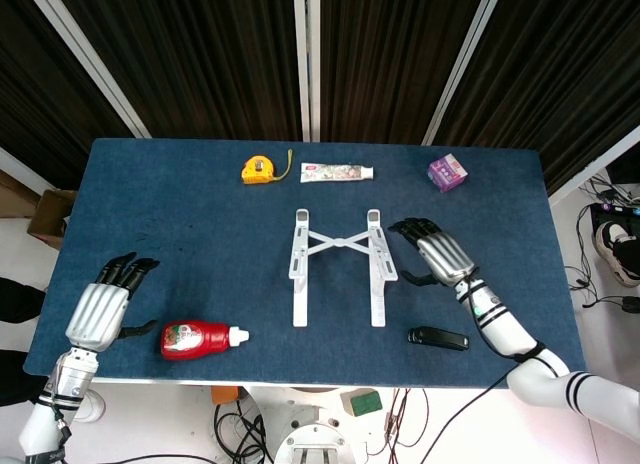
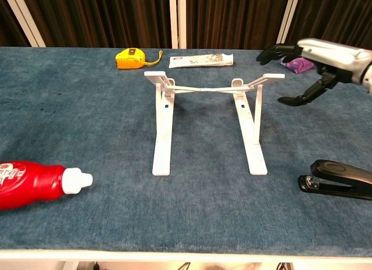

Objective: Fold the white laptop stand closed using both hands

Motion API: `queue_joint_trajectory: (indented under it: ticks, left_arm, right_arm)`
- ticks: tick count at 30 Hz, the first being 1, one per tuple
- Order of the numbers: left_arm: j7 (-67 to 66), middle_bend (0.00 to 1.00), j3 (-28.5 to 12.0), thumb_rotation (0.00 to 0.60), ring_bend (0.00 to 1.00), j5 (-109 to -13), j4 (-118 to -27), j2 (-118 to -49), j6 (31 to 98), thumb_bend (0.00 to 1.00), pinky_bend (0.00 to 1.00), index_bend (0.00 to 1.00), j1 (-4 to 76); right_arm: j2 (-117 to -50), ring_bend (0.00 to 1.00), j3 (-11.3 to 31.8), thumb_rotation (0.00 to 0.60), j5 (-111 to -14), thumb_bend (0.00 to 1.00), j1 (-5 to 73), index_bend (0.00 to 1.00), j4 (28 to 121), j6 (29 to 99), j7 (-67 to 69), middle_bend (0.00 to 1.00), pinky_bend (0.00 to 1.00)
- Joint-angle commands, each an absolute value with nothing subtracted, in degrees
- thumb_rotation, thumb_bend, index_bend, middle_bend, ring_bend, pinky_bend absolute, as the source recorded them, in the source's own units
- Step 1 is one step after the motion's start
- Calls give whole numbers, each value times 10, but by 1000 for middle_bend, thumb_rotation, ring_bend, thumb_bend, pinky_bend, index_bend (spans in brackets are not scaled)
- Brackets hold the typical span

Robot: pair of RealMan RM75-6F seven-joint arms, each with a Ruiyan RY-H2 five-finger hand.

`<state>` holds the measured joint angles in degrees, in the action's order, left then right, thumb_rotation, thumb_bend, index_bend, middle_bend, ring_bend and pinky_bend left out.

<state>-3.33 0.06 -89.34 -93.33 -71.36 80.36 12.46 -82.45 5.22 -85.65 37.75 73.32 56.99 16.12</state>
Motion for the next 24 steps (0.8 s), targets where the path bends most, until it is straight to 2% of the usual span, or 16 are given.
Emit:
queue_joint_trajectory:
  ticks: [1,6,14,24]
  left_arm:
    - [-32,167,1,600,79,-893,-933,-714,805,48,135,171,123]
    - [-30,167,0,600,79,-892,-931,-715,806,49,135,171,122]
    - [-28,167,-1,600,79,-889,-929,-712,808,49,135,171,118]
    - [-24,167,0,600,79,-889,-929,-708,813,49,135,171,112]
  right_arm:
    - [-826,80,58,600,-844,231,380,156,717,564,129,153,146]
    - [-873,59,75,600,-827,194,405,92,671,544,90,132,121]
    - [-978,59,79,600,-853,180,442,82,581,554,103,130,118]
    - [-1037,59,79,600,-887,179,483,81,565,564,160,131,118]
